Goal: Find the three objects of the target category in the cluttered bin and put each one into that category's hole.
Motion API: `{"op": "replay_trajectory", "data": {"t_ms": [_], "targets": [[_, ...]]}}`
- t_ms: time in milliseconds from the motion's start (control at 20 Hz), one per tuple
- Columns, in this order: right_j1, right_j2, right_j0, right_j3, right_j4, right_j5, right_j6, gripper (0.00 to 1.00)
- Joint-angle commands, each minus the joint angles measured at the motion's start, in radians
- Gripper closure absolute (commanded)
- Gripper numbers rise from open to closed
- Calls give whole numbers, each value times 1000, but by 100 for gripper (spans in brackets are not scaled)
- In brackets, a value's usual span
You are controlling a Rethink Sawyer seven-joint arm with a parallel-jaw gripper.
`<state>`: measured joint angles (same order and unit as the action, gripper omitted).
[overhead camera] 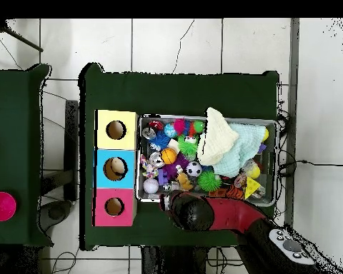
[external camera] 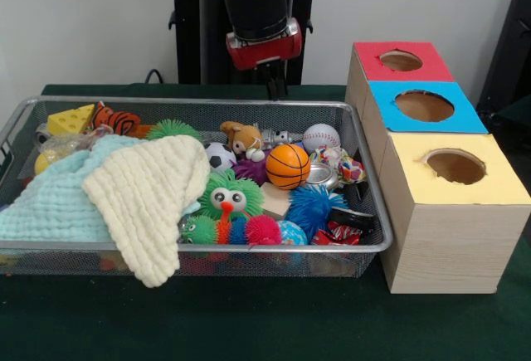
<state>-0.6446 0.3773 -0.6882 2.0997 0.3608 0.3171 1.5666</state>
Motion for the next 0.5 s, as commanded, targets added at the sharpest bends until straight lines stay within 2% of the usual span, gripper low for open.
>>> {"op": "replay_trajectory", "data": {"t_ms": [50,450,500], "targets": [[92,-10,-23,-151,65,-37,30,100],[92,-3,-34,-146,94,-56,41,100],[93,0,-37,-145,98,-61,42,0]]}}
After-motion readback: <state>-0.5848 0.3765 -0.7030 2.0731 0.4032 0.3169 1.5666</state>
